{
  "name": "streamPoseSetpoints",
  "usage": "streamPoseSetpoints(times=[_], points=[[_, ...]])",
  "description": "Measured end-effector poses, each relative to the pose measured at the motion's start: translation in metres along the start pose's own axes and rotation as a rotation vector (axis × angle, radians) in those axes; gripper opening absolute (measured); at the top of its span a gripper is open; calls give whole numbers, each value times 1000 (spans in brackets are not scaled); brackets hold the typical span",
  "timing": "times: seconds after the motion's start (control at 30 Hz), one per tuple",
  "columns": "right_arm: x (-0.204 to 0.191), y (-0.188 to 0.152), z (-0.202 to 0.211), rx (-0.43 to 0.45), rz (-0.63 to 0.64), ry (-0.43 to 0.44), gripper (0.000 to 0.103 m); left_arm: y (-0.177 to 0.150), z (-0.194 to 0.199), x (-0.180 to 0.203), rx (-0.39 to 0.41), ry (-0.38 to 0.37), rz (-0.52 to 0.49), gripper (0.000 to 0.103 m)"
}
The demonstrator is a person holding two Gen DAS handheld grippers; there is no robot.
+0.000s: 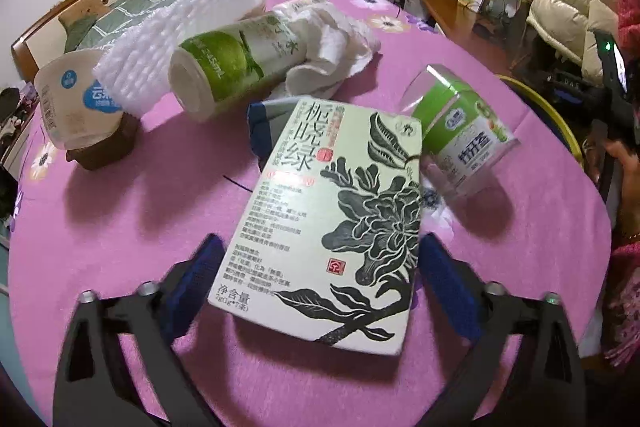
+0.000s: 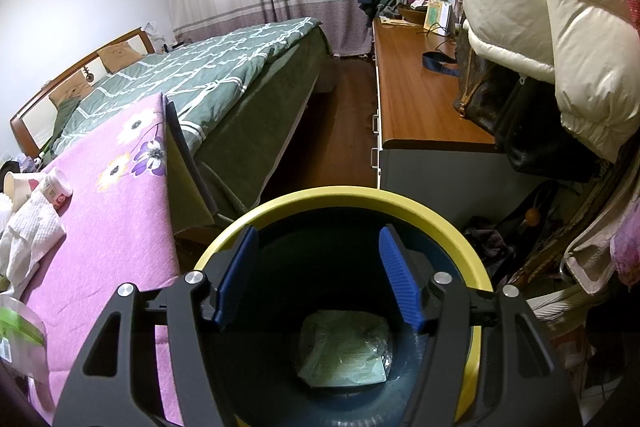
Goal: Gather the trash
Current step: 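Grasp the white-and-black printed tea box with the left gripper and lift, then carry the tea box over the yellow bin and open the left gripper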
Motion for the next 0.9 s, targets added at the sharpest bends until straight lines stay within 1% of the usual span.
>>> streamPoseSetpoints(times=[0.1,0.23,0.33,0.4,0.47,0.67,0.83,0.9], points=[[-2,-1,1,0,2,8,60,-3,9,1,13,-26,11,79],[-3,-2,3,3,5,20,60,-8,26,6,60,-4,-11,75],[-3,-2,7,11,1,28,60,-8,48,13,103,8,-21,73],[-2,-3,10,16,-1,34,60,-5,63,19,129,19,-26,73],[-1,-3,13,22,-5,40,60,-2,79,22,153,12,-26,73],[4,-4,21,38,-20,62,60,6,111,36,189,29,-32,73],[13,-6,26,47,-34,71,60,15,124,58,218,12,-45,73],[18,-6,27,49,-41,71,60,21,125,76,220,-7,-63,73]])
Point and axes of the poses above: each gripper's, at about its wrist camera, not at the fingertips, and z roughly against the way its jaws point, x to its right, y to its top, the point moved 3 cm from there along -z, roughly the way its jaws point, and after that the axes turned 15 degrees about z, right-handed, at the moved point
